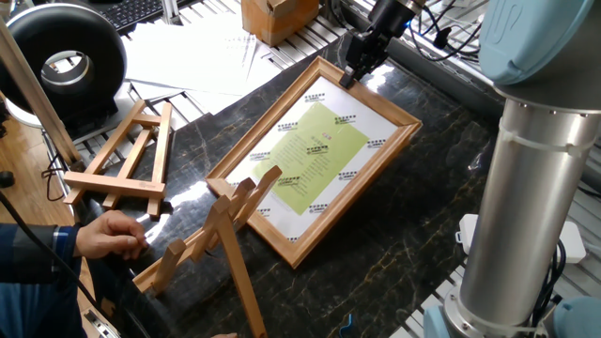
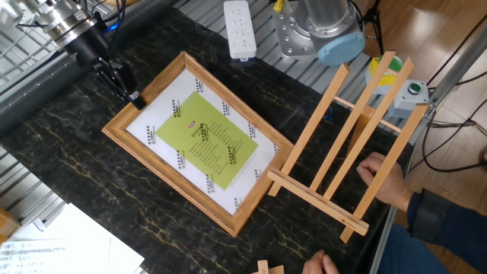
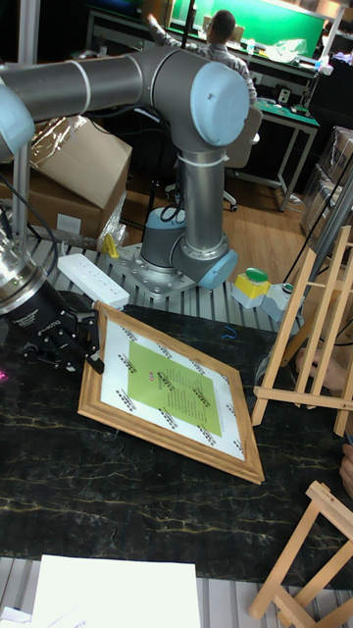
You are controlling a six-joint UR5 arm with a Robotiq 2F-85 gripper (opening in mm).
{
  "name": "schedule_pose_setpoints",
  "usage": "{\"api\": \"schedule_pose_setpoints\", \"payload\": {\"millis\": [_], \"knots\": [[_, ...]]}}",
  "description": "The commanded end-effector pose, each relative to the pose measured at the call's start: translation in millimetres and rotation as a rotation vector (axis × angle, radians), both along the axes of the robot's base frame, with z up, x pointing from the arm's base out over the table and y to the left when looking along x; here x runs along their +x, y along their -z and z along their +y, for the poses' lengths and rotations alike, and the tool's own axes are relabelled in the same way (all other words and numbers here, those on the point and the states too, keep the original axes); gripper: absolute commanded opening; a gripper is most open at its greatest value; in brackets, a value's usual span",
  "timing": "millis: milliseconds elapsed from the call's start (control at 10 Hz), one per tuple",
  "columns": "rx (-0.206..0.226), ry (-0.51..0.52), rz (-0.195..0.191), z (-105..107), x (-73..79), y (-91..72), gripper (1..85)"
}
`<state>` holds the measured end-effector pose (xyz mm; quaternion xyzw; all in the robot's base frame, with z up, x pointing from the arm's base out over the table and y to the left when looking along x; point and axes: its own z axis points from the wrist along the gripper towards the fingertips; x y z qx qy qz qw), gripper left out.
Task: Put the photo frame on the bracket
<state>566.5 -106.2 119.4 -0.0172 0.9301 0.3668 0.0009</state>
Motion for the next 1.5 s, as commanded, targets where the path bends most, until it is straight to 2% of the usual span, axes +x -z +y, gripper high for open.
{"api": "schedule_pose_setpoints", "payload": {"millis": [0,300,400,500,700,900,1000,1100,1400], "knots": [[-0.031,0.039,0.029,-1,3.9,0.8,1.0],[-0.046,0.064,0.073,3,0.8,-17.7,1.0],[-0.076,0.081,0.089,6,0.9,-19.9,1.0],[-0.084,0.092,0.1,12,1.1,-23.1,1.0],[-0.09,0.088,0.119,15,-7.1,-33.4,1.0],[-0.147,0.07,0.123,4,-17.3,-35.5,1.0],[-0.186,0.05,0.108,-4,-18.5,-30.7,1.0],[-0.206,0.039,0.099,-8,-18.7,-28.8,1.0],[-0.3,0.005,0.086,-24,-30.2,-31.4,1.0]]}}
